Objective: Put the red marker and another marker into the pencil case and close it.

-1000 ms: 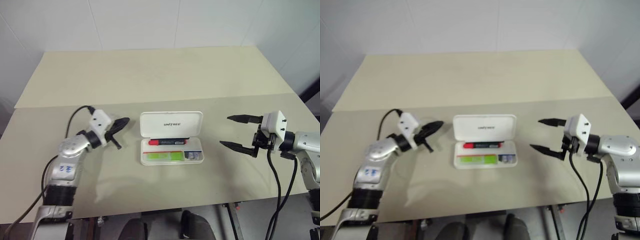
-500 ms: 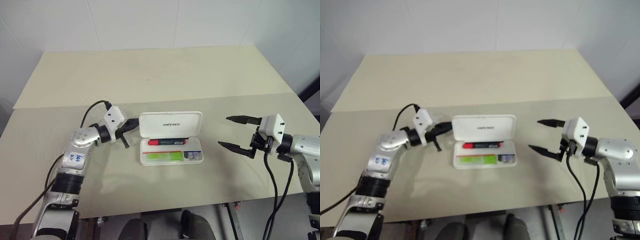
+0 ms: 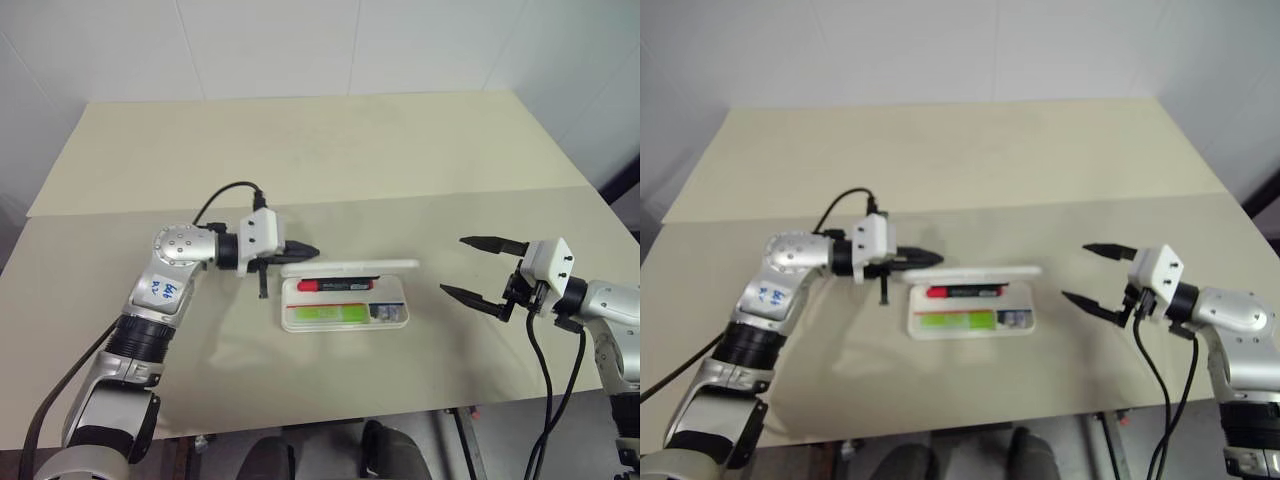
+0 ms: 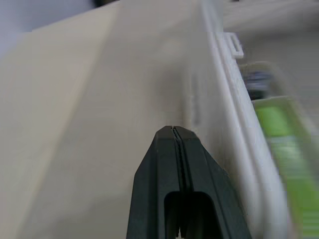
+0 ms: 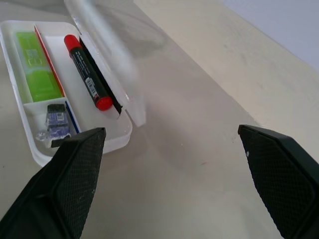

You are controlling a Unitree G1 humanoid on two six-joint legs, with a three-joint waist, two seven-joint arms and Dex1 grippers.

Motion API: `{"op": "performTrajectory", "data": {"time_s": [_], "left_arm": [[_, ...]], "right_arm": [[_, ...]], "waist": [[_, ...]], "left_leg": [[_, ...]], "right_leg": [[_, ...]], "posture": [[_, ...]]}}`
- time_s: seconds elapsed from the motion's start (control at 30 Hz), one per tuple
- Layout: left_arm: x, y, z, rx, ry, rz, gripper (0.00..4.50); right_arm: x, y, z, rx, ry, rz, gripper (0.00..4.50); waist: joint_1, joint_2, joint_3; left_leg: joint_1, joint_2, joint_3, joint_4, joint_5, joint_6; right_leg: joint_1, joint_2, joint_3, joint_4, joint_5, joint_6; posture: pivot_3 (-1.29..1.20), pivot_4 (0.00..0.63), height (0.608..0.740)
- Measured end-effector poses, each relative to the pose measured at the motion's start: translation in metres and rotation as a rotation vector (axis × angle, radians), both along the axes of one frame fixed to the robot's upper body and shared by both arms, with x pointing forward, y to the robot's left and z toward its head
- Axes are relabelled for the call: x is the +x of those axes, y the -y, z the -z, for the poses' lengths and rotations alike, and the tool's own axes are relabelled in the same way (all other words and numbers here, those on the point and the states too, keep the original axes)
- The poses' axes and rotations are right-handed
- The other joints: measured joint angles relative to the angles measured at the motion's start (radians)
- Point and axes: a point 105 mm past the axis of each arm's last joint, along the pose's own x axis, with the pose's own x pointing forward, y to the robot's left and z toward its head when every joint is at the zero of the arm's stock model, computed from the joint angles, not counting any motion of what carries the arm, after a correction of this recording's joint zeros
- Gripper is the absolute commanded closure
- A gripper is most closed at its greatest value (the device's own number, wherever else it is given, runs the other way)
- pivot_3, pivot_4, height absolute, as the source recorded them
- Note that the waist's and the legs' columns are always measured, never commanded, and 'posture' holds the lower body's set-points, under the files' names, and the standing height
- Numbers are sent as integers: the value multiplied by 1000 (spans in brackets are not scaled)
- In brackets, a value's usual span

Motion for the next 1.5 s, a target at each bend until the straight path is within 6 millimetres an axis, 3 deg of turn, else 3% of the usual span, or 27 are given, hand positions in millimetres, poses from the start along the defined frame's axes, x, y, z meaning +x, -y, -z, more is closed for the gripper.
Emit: {"op": "performTrajectory", "data": {"time_s": [0.23,0.4,0.6,0.73,1.0,1.1,1.23,1.33,1.5], "left_arm": [[-18,6,17,86,-69,101,4473],[-17,9,36,196,-78,71,4473],[-14,16,41,210,-69,48,4473],[-15,26,45,212,-65,49,4473],[-24,27,48,106,-139,7,4473],[-21,11,43,29,-152,-52,4473],[-13,-18,11,-158,-65,-131,4473],[-16,-47,6,-214,-55,-194,3949],[-32,-83,32,-226,-125,-302,2264]], "right_arm": [[-4,5,4,6,-6,31,0],[-8,2,-2,4,15,39,0],[-13,-16,-17,20,41,28,0],[-15,-32,-38,43,86,11,0],[-13,-47,-42,70,62,-1,0],[-11,-47,-37,82,39,1,0],[-7,-42,-29,91,11,17,0],[-6,-39,-26,91,0,22,0],[-5,-33,-23,87,-6,54,0]], "waist": [[1,0,0],[2,0,0],[4,0,0],[3,0,-1],[2,-1,-1],[0,-1,-1],[-1,-1,0],[-2,0,0],[-1,0,0]], "left_leg": [[1,1,1,1,0,0],[0,1,1,1,0,0],[0,1,0,1,0,0],[0,1,0,1,0,0],[1,1,0,1,0,1],[1,1,0,1,0,1],[1,2,0,1,0,1],[2,2,0,0,0,1],[1,2,0,0,-1,0]], "right_leg": [[0,0,1,0,0,0],[0,0,0,0,0,0],[1,0,1,1,0,0],[2,0,2,1,0,0],[1,0,1,1,0,0],[1,0,1,1,0,0],[0,0,1,1,0,0],[0,0,0,1,0,0],[-1,0,0,1,0,0]], "posture": [[0,150,740],[0,150,740],[0,150,740],[0,150,740],[0,150,740],[0,150,740],[0,150,740],[0,150,740],[0,150,740]]}}
